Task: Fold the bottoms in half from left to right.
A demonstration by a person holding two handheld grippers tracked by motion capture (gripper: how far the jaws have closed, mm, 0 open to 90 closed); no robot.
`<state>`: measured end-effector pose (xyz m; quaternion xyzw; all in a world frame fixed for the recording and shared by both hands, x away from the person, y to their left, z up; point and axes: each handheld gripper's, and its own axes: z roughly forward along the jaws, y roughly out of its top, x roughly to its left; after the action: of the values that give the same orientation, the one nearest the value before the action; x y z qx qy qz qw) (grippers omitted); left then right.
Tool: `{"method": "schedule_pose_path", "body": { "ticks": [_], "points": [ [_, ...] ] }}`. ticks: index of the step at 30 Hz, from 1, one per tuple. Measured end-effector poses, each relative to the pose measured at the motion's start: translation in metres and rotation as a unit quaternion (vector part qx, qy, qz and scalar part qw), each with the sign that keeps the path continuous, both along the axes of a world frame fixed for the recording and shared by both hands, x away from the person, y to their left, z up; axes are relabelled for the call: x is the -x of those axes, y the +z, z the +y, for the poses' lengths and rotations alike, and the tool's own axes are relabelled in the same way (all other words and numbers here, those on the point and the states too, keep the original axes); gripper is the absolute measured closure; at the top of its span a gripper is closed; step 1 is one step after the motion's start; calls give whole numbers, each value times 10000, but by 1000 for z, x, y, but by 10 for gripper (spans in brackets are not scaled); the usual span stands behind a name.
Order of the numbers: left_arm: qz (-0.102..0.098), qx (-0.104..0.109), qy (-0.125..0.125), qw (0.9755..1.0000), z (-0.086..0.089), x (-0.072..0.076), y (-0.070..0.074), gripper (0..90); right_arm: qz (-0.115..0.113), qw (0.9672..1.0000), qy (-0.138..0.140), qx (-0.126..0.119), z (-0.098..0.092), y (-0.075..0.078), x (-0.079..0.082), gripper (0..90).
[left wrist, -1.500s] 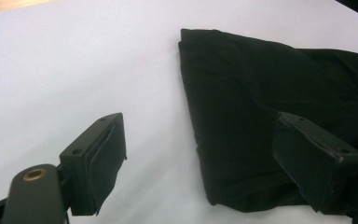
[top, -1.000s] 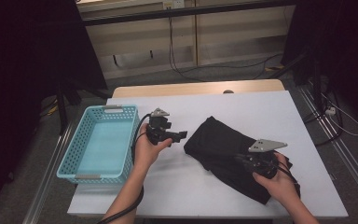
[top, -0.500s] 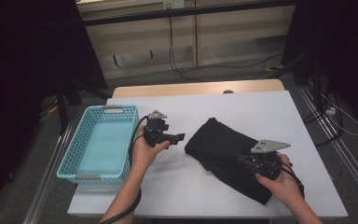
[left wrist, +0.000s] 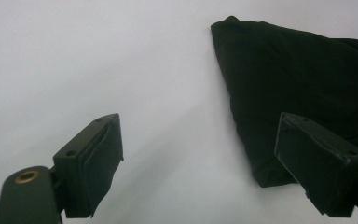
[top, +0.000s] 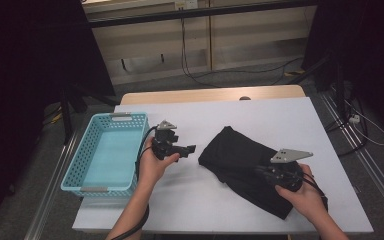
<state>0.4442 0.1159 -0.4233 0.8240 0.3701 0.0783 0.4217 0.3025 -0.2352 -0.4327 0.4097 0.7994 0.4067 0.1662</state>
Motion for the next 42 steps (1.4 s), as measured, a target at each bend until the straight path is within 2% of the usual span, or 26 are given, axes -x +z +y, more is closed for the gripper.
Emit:
{"method": "schedule_pose_path", "body": {
  "ticks": [12, 19, 24, 37, 40, 42],
  "points": [
    [9, 37, 15, 10000, 2, -1, 0, 145, 7, 9999, -126, -74, -9, 3, 8, 868],
    [-41, -54, -81, 9999, 0, 0, 1, 140, 30, 9998, -185, -91, -14, 3, 12, 868],
    [-48, 10, -63, 10000, 0, 1, 2, 140, 3, 9998, -183, -115, -15, 6, 14, 868],
    [-47, 8, -72, 10000, -1, 2, 2, 138, -16, 9998, -162, -139, -19, 9, 21, 867],
    [-41, -57, -122, 9999, 0, 2, 2, 137, -3, 9998, -162, -100, -20, 9, 22, 868],
    [-53, -4, -88, 9999, -1, 2, 2, 137, 11, 9998, -164, -116, -22, 8, 23, 868]
  ]
}}
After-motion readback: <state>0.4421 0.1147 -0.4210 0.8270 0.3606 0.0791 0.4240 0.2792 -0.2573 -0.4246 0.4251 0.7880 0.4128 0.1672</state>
